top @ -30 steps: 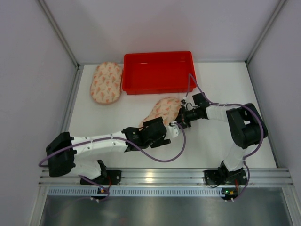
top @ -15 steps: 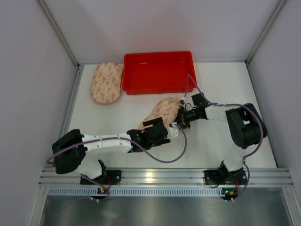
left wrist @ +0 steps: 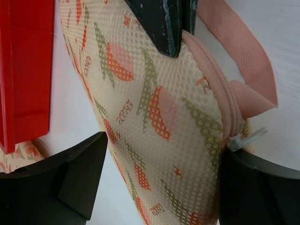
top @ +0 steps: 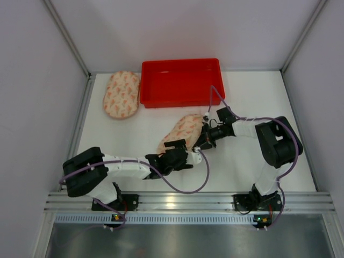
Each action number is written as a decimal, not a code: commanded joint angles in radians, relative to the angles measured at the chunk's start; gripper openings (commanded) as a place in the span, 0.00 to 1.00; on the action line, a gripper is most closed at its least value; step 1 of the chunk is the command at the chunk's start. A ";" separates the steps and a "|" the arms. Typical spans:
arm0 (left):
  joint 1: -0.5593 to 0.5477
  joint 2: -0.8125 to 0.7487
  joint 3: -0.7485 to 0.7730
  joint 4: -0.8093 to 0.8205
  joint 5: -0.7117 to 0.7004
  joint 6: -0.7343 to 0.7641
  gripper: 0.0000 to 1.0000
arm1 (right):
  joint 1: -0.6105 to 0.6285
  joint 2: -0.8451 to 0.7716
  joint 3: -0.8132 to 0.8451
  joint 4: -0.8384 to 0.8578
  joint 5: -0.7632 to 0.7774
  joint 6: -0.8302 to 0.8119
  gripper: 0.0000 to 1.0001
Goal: Place the bra in the laundry bag and zip it closed
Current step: Adjust the bra in the laundry bag.
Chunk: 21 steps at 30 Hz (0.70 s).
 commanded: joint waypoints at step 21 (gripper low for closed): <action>-0.023 -0.291 0.306 -0.717 0.607 0.210 0.67 | 0.007 0.062 0.127 -0.139 0.001 -0.142 0.00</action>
